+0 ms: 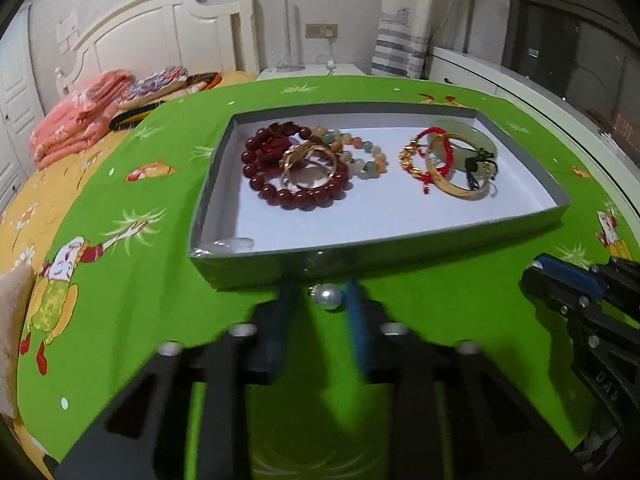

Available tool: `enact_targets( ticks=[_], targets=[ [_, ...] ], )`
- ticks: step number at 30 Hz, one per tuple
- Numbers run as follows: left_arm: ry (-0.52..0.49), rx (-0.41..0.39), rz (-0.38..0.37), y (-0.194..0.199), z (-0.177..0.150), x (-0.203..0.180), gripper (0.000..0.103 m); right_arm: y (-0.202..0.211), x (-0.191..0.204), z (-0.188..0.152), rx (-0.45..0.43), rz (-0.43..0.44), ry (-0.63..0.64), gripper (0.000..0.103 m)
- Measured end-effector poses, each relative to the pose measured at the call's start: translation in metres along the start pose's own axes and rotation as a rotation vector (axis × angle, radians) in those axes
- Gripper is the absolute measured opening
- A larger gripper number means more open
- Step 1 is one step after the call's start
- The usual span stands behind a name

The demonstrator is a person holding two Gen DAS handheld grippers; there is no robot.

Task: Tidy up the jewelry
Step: 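Grasp a white pearl with the right tool while the left grasps the other pearl, then carry both pearls into the tray and open both tools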

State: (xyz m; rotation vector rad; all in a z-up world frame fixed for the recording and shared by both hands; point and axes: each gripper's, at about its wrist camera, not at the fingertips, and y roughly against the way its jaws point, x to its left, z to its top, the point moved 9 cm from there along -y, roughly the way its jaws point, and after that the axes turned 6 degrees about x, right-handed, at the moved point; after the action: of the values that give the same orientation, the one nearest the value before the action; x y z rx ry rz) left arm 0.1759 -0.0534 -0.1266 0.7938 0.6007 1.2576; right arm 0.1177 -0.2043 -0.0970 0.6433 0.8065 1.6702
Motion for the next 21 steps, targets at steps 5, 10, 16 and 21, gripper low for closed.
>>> enact_targets(
  ticks=[5, 10, 16, 21],
  targets=[
    [-0.002, -0.041, -0.013, 0.009, -0.005, 0.0, 0.015, 0.002, -0.001, 0.0, -0.014, -0.003, -0.004, 0.013],
    [0.017, -0.115, -0.053, 0.023, -0.017, 0.006, 0.015, 0.011, -0.002, 0.001, -0.06, -0.012, -0.013, 0.013],
    [0.045, -0.208, -0.065, 0.042, -0.025, 0.014, 0.015, 0.024, -0.001, -0.011, -0.129, -0.007, -0.04, 0.013],
    [0.03, -0.278, -0.021, 0.056, -0.025, 0.011, 0.015, 0.034, 0.002, -0.02, -0.2, -0.016, -0.047, 0.013]
  ],
)
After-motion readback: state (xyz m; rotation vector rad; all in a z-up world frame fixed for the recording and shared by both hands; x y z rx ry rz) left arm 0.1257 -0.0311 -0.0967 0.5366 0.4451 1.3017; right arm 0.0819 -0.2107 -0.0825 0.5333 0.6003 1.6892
